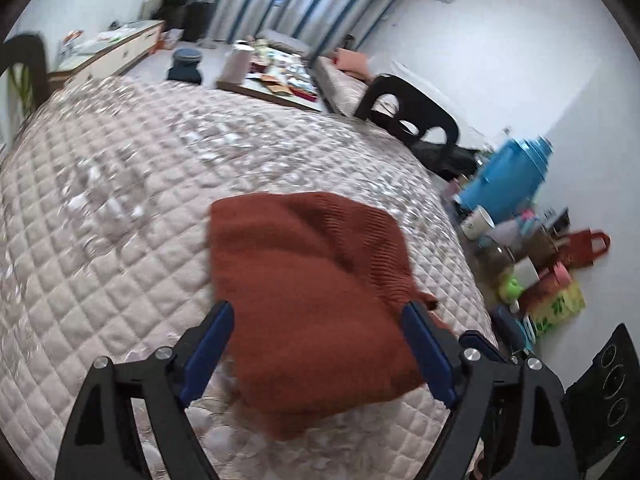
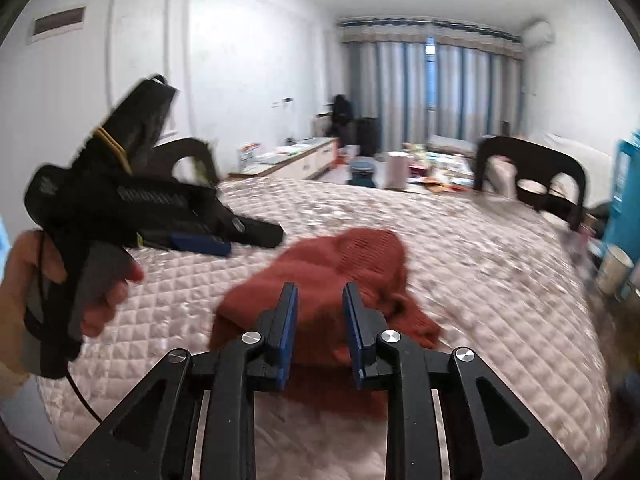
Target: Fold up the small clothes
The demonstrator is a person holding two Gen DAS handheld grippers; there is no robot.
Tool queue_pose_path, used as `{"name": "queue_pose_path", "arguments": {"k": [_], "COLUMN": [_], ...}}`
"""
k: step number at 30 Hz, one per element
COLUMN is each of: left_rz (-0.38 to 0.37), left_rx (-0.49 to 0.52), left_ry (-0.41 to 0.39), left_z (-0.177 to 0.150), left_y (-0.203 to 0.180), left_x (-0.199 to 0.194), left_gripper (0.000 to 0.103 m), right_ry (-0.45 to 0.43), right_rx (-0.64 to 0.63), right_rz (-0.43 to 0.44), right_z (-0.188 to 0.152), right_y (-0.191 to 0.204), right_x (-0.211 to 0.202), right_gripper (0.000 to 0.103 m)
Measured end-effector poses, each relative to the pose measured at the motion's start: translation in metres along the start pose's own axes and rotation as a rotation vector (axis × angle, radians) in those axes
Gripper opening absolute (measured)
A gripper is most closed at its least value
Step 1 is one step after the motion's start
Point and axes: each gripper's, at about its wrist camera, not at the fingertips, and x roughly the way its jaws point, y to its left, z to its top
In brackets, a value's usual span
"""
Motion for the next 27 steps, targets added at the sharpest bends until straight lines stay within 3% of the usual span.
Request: {"name": "queue_pose_path", "arguments": {"k": [5,7,11,14,21,23,27], "left_rz": [0.005,0.017,0.056,0.095,0.11,0.166,0.242], "left_rx": [-0.026,0.014,0.112,0.137,0.158,0.197,0.293], "left_ry": [0.021,0.046,0.064,0.083,0.06,0.017,-0.072], "left_z": [-0.005,-0.012,-0.029,-0.037,-0.048,-0.052,-0.063], "left_y": [0.008,0.002,-0.013,-0.016,-0.012,-0.016,-0.03], "left_x": [0.013,0.022,0.035,0.046,0.049,0.045,0.033], "left_gripper": [0.087,0.087,0.087,0.087,0.09,0.096,0.096], "right_ry": [0.139,0.186,0.243,0.251,0.249,0.247,0.223], "right_rx": [-0.026,-0.023,0.039,0.049,0.022,0.037,0.107], "right_rz": [-0.023,-0.072,-0.086,-0.08,-0.096,-0.097,-0.096], "right_z": [-0.004,-0.015,-0.036,-0.045,-0.053,-0.052,-0.049], "right_y": [0.002,-0.004,-0.025,-0.025,-0.021,-0.022,-0.022], "right_x": [0.039,0.044,0.046,0.043,0.049,0.049,0.044], "right_gripper": [0.024,0.024,0.024,0.024,0.024,0.024,0.024]}}
